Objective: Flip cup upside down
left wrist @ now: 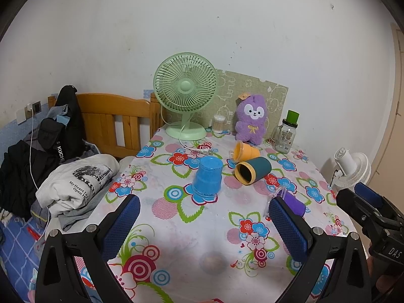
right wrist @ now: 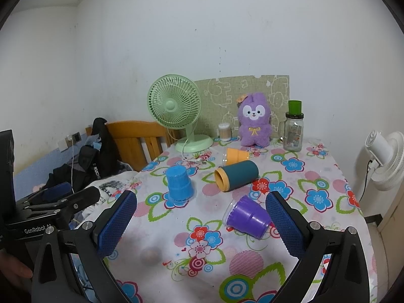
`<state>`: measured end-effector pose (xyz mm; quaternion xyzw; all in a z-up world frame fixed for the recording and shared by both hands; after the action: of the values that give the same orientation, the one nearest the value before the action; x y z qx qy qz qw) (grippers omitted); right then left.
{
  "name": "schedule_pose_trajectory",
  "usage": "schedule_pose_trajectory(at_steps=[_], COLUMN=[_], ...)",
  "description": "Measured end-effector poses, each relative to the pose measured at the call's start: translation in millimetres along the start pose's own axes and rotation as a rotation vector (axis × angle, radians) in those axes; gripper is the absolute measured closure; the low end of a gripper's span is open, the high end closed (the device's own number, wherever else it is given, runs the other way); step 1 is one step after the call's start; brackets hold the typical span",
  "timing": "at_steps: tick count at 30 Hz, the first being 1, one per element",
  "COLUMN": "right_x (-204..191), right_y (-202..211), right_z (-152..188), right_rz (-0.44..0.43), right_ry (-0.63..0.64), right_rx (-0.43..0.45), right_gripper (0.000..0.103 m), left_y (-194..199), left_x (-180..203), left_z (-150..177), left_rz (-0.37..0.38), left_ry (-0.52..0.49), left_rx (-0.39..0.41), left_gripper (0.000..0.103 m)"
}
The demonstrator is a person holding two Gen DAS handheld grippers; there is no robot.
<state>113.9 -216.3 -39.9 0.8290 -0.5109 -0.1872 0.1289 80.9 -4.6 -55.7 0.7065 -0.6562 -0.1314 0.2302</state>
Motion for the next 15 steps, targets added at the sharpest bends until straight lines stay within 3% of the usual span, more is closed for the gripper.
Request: schedule_pose_trajectory(at_steps=[15], right_x=[0.2], right_y=[-2.7], right_z=[2.0], right_rz=[-0.007], right_ry=[-0.003], right_rx=[-0.003], right_gripper=[0.000], left_y=[-0.8], left_x=[-0.4], left_z=[1.1], left_rz=[0.001], left_ry=[0.004], left_rx=[-0.006], left_gripper=[0.000])
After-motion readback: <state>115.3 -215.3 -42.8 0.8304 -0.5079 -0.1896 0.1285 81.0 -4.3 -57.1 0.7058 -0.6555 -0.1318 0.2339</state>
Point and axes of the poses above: each gripper's, at about its wrist camera, not at the fingertips, and y roughly against the way its jaws point, x to its right, z to its underside, the point moved 9 cm from there along -y, roughly the way its jaws point, and after that the axes turned 3 degrees about -z, right-handed, at the moved point
